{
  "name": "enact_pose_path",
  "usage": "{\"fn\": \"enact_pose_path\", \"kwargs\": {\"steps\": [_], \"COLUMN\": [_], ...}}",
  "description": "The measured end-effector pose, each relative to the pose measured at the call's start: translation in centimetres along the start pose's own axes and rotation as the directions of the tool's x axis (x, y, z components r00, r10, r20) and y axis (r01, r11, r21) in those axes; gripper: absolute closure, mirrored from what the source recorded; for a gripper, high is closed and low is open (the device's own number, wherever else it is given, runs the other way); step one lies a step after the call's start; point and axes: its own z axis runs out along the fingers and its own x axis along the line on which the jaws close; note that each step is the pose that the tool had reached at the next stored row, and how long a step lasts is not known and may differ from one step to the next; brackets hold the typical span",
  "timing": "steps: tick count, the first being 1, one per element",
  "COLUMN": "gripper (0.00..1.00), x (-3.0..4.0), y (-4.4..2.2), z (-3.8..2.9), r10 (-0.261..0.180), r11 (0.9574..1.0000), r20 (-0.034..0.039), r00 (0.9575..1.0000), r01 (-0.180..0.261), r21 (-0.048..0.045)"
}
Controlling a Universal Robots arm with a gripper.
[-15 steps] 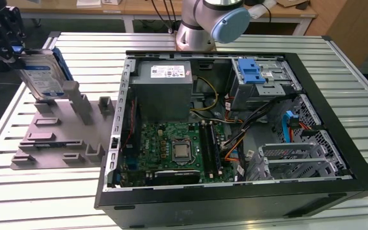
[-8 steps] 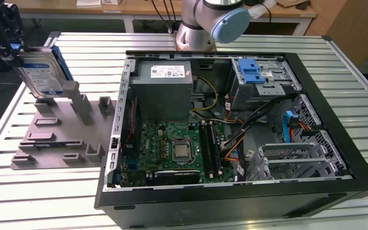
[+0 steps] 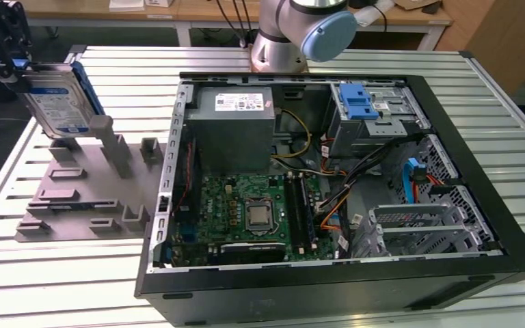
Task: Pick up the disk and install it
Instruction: 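Pick up the disk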
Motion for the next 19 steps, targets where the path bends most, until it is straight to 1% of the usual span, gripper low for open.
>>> {"fn": "enact_pose_path", "kwargs": {"steps": [19], "gripper": [0.64], "x": [-0.03], "y": [0.02], "z": [-1.44], "r10": [0.0], "r11": [1.0], "r20": [0.0], "r00": [1.0], "r01": [0.0], "r21": [-0.0001]}}
